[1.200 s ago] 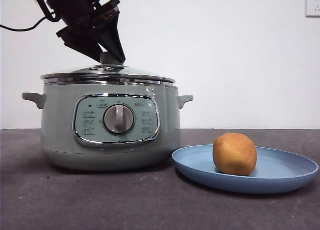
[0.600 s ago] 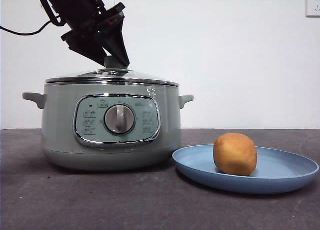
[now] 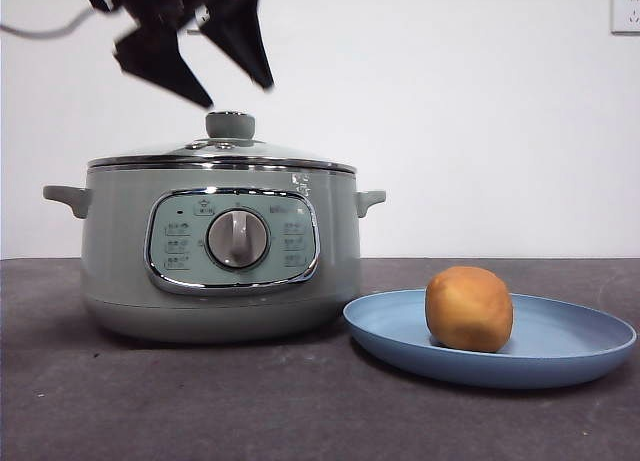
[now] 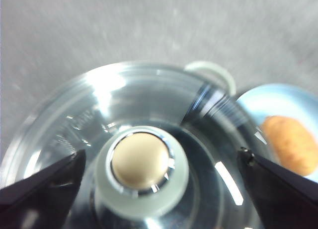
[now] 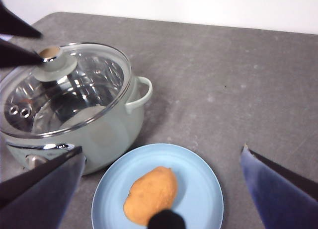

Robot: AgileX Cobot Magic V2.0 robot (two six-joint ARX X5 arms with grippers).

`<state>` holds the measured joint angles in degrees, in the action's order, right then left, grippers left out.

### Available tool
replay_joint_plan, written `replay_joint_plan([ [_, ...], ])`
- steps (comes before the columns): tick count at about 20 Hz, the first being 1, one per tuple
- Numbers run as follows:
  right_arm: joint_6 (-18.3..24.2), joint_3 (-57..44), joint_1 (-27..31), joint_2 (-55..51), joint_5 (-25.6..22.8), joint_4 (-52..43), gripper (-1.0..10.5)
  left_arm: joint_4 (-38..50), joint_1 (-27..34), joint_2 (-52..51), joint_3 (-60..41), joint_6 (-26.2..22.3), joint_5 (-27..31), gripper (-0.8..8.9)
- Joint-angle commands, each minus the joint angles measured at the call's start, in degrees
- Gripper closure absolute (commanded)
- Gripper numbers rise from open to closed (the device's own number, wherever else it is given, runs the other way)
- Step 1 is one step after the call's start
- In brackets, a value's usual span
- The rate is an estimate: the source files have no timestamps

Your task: Take the potato out from the steamer,put the potato on the plate,close the lid

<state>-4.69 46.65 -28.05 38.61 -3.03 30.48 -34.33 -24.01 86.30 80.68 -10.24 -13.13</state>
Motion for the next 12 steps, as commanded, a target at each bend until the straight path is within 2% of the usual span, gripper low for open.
replay_joint_plan([
  [1, 0.04, -0.31, -0.13, 0.00, 0.83, 0.66, 3.5, -2.12, -0.04, -4.55, 0.48, 0.20, -0.39, 2.61],
  [5, -1.03, -0.31, -0.13, 0.00, 8.07, 5.29, 3.5, -12.09, -0.04, -14.36, 0.48, 0.22, -0.72, 2.62],
  [7, -1.53, -0.31, -0.13, 0.00, 12.37, 8.33, 3.5, -18.16, -0.04, -18.82, 0.48, 1.07, -0.87, 3.28],
  [9, -2.86, -0.31, -0.13, 0.00, 18.47, 10.93, 3.8, -23.78, -0.04, -22.38, 0.48, 1.27, -1.05, 4.42],
  [11, -3.43, -0.31, -0.13, 0.00, 24.22, 13.07, 5.5, -28.87, -0.04, -24.90, 0.48, 1.25, -2.36, 6.54],
  [12, -3.41, -0.31, -0.13, 0.00, 25.88, 13.99, 6.9, -30.80, -0.04, -25.73, 0.48, 1.25, -3.13, 7.77],
])
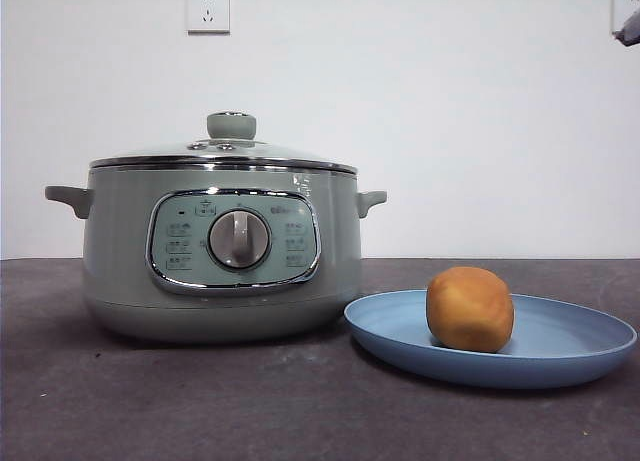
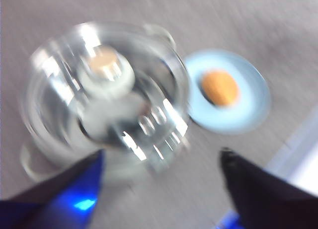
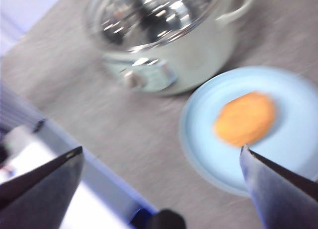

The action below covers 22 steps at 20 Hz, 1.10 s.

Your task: Take the potato out from the steamer,put the potato on the plate,close the lid

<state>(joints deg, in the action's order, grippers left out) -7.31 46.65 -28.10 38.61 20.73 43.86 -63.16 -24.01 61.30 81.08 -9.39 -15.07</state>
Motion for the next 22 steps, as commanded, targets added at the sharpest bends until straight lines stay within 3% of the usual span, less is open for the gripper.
replay_joint_plan([
  [1, -0.76, -0.31, -0.09, 0.00, 3.26, 1.36, 8.5, -3.61, -0.04, -1.29, 0.09, 0.37, -1.99, 8.24],
  [2, -0.76, -0.31, -0.11, 0.00, 3.37, 1.79, 9.7, -4.81, -0.04, -1.60, 0.09, 0.37, -2.01, 8.22],
  [22, -0.74, -0.31, -0.09, 0.00, 2.95, 1.84, 9.5, -4.44, -0.02, -1.60, 0.09, 0.70, -1.25, 8.17],
])
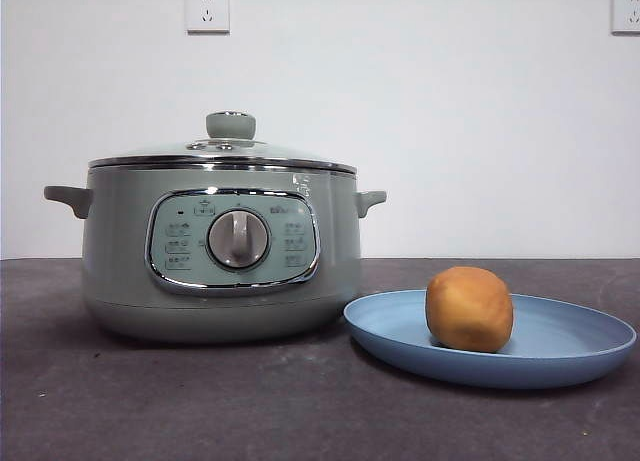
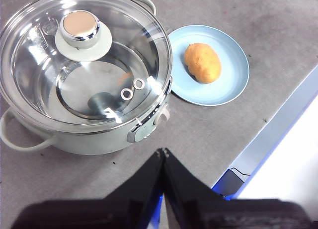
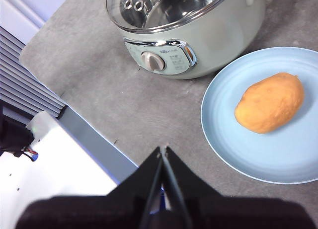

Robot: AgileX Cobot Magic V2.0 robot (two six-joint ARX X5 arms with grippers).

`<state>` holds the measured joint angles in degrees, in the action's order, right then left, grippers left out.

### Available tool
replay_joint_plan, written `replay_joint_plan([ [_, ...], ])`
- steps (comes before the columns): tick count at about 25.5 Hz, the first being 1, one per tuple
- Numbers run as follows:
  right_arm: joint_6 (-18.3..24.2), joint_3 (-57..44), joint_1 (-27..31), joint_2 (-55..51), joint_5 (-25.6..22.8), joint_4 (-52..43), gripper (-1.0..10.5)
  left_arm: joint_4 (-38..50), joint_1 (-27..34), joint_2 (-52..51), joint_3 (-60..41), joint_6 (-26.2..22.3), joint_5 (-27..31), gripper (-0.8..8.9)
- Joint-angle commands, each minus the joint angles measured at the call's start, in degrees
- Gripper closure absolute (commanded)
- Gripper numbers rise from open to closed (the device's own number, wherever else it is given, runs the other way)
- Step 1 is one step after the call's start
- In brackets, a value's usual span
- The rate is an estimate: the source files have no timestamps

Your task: Take the potato out from the steamer,put the potato on the plate,close the lid

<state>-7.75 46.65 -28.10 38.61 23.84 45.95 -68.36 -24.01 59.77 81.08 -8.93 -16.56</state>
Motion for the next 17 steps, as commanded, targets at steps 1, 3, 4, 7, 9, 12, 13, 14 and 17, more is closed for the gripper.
replay_joint_plan([
  [1, -0.31, -0.31, -0.09, 0.00, -0.15, -0.26, 9.5, 1.79, 0.04, -0.07, 0.09, -0.07, 1.22, 8.17],
  [3, -0.31, -0.31, -0.09, 0.00, -0.15, -0.24, 9.5, 8.52, 2.32, -1.51, -0.04, -0.37, 3.13, 8.17],
  [4, -0.31, -0.31, -0.09, -0.04, -0.15, -0.26, 9.5, 13.22, 4.13, -2.16, -0.22, -0.83, 3.15, 8.17],
  [7, -0.31, -0.31, -0.09, -0.04, -0.15, -0.28, 9.5, 29.16, 11.41, -8.28, -4.46, -0.39, 1.33, 8.17],
  [9, -0.31, -0.31, -0.09, -0.04, -0.15, -0.28, 9.5, 39.87, 15.82, -14.40, -11.96, -0.07, -0.35, 8.17],
  [12, -0.31, -0.31, -0.09, -0.04, -0.15, -0.28, 9.5, 54.42, 21.24, -24.37, -27.02, -0.09, 0.07, 8.17],
  [13, -0.31, -0.31, -0.09, -0.04, -0.15, -0.26, 9.5, 56.63, 22.12, -26.32, -29.97, -0.13, 0.07, 8.17],
  [14, -0.31, -0.31, -0.09, -0.04, -0.15, -0.28, 9.5, 58.66, 23.04, -28.50, -33.27, -0.15, 0.13, 8.17],
  [17, -0.31, -0.31, -0.09, -0.04, -0.15, -0.28, 9.5, 62.16, 25.05, -34.29, -42.03, -0.15, 1.33, 8.17],
])
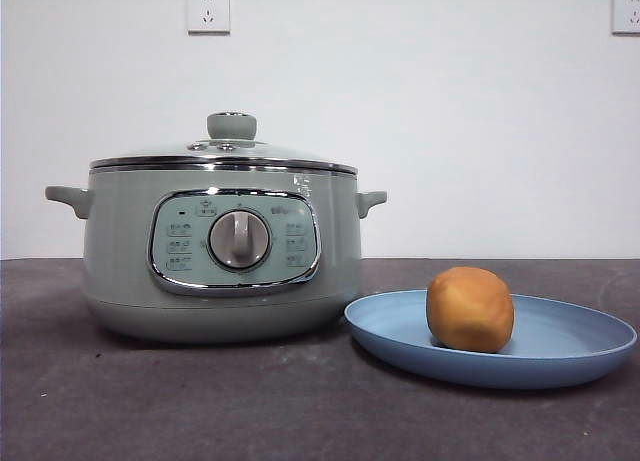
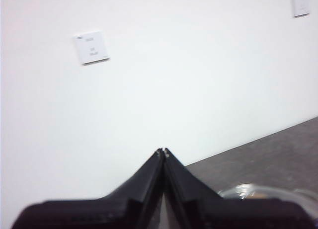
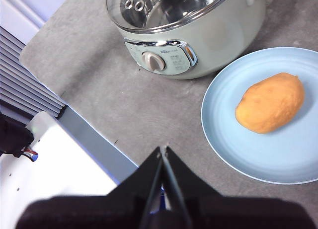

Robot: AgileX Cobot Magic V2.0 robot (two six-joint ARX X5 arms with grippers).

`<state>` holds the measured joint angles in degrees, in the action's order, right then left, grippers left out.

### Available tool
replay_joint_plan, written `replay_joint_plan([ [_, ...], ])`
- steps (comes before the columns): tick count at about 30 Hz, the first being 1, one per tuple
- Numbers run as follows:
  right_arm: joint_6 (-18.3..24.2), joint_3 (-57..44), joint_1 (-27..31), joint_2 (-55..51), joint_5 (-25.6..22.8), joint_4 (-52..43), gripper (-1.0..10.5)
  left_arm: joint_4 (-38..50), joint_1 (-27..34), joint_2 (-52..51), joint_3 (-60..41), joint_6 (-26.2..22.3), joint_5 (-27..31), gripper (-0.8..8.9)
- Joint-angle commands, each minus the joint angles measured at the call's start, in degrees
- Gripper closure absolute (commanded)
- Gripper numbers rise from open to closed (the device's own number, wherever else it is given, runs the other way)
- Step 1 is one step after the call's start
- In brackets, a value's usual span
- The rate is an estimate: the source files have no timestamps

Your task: Take the potato out from the steamer,put the potato on the plate,close the lid

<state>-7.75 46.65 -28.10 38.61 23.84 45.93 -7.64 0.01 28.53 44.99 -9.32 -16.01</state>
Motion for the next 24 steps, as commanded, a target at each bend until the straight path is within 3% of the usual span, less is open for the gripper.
replay_joint_plan([
  [1, -0.31, -0.31, -0.09, -0.04, -0.15, -0.24, 9.5, 1.90, 1.46, -4.94, -8.76, 0.26, 1.51, 8.17],
  [10, -0.31, -0.31, -0.09, -0.04, -0.15, -0.26, 9.5, 2.05, 1.92, -17.59, -27.91, 0.61, 2.51, 8.17],
  [24, -0.31, -0.31, -0.09, -0.04, -0.15, -0.24, 9.5, 2.91, 1.92, -24.90, -41.99, 4.00, 5.90, 8.17],
])
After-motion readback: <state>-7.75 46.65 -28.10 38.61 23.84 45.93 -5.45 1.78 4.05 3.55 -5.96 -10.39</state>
